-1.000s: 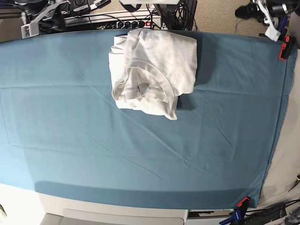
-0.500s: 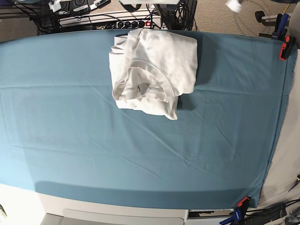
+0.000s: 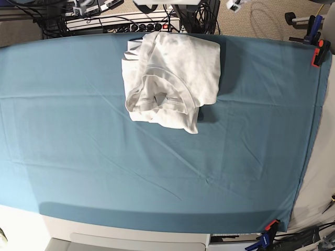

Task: Fold the T-shirt properly

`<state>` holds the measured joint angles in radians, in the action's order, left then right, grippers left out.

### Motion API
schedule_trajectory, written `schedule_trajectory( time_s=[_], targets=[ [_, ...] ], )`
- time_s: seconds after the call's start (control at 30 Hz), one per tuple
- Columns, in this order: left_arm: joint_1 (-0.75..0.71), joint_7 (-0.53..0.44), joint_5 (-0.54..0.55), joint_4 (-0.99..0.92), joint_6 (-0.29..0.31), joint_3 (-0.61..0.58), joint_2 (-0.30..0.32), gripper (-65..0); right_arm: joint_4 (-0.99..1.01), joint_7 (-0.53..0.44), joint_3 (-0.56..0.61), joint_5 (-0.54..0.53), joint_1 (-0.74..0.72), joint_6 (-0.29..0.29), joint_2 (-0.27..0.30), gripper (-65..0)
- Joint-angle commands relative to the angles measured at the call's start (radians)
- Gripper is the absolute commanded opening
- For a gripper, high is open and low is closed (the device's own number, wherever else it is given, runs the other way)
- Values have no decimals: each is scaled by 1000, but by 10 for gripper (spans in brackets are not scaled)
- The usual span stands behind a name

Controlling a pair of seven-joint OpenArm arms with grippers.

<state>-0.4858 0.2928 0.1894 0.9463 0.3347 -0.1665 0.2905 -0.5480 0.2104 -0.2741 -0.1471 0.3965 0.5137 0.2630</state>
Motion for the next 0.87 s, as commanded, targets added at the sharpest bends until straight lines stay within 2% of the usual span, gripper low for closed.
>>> schedule_trajectory(
  time_s=[0.0,0.07,0.13,0.23,0.33,0.43,0.63,0.83],
  targets=[
    [16,-33,-2,-42,-36,-7,-4,-650,22,-24,23,16,-13,-38,4,-650],
    [71,-88,-7,-142,-130,-10,-30,-650,78,-36,68,21,-64,-143,-21,-650],
    [126,-120,-6,-237,-206,-10,-56,-650,127,-49,103,21,-109,-212,-51,-650],
    [199,-153,-6,-360,-278,-10,-95,-650,182,-93,137,21,-166,-269,-97,-650],
    [259,-188,-6,-465,-321,-10,-133,-650,227,-121,138,21,-213,-326,-138,-650],
    [304,-215,-7,-547,-346,-10,-169,-650,258,-140,138,20,-246,-372,-158,-650],
    [322,-250,-7,-589,-354,-10,-196,-650,262,-135,137,-21,-258,-439,-150,-650],
    [323,-250,-7,-588,-354,-10,-196,-650,262,-132,136,-29,-261,-445,-150,-650]
  ],
)
